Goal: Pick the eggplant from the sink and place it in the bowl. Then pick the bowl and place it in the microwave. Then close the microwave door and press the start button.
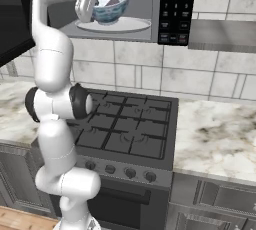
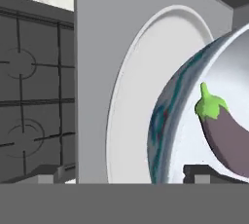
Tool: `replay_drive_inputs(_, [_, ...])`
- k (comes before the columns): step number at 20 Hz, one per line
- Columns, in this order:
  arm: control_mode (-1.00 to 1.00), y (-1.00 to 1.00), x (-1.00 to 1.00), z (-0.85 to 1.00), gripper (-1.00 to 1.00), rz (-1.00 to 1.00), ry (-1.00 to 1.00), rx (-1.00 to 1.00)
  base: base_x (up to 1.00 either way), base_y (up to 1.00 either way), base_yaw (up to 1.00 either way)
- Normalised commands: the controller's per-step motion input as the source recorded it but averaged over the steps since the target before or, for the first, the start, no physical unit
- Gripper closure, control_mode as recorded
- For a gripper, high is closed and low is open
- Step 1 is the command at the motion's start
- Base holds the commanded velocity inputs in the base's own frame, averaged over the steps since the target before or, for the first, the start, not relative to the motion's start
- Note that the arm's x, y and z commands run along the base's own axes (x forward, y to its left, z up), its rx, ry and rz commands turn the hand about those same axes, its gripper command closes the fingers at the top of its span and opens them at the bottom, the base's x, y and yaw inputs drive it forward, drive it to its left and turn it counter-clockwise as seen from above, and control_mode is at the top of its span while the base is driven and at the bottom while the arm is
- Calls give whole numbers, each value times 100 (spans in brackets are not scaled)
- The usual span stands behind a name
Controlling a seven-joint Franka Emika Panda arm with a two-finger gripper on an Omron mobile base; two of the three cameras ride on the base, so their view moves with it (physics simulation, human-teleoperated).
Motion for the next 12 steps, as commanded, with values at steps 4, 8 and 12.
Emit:
replay_drive_inputs(4, [-100,-14,-100,-56,-100,4,-18,0,0,0,0])
replay_drive_inputs(8, [-100,-9,-100,-54,-100,5,-23,0,0,0,0])
replay_drive_inputs(12, [-100,-3,-100,-84,-100,4,-19,0,0,0,0])
